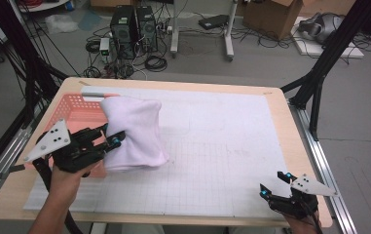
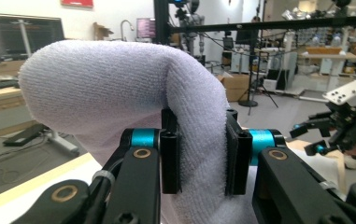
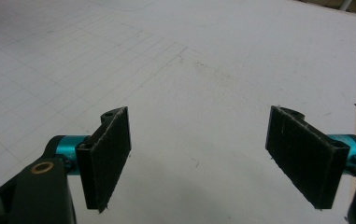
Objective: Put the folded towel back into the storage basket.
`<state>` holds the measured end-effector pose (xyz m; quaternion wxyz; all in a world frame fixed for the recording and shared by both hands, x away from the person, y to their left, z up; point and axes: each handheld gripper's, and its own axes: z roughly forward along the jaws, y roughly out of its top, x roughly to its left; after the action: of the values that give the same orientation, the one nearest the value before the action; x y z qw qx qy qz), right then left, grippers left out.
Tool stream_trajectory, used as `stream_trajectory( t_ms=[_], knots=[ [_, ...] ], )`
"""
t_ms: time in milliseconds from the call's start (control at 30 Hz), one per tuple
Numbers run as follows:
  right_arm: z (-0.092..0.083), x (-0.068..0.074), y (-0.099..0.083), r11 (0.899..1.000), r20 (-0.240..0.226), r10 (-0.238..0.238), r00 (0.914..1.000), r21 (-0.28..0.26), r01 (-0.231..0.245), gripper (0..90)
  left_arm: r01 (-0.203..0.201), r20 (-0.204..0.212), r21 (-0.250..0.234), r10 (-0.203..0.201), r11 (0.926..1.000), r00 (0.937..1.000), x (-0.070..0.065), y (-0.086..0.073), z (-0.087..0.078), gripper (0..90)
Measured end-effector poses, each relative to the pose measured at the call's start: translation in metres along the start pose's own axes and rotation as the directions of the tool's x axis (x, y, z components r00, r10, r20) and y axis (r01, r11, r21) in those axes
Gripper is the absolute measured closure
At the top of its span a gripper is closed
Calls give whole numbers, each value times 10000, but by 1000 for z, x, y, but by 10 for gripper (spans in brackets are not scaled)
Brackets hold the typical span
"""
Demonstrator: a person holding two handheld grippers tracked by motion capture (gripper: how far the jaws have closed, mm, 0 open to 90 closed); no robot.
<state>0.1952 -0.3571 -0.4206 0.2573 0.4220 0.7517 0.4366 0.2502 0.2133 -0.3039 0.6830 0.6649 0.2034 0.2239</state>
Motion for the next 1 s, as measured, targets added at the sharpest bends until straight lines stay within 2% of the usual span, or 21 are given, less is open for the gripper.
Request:
stream_trajectory(
  t_ms=[300, 533, 1000],
  knots=[
    [1, 0, 1, 10000, 1, -7, 10000, -7, 7, 213, 155, -530, -57, -158, 9999, 9985, 19, 3, -15, 726],
    [1, -1, 1, 10000, 12, 30, 10000, -51, -30, 213, 240, -793, -60, -244, 9997, 9966, 30, 6, -23, 726],
    [2, -1, 1, 10000, 18, 17, 10000, -6, -17, 213, 328, -1405, -119, -342, 9994, 9895, 54, 15, -49, 727]
  ],
)
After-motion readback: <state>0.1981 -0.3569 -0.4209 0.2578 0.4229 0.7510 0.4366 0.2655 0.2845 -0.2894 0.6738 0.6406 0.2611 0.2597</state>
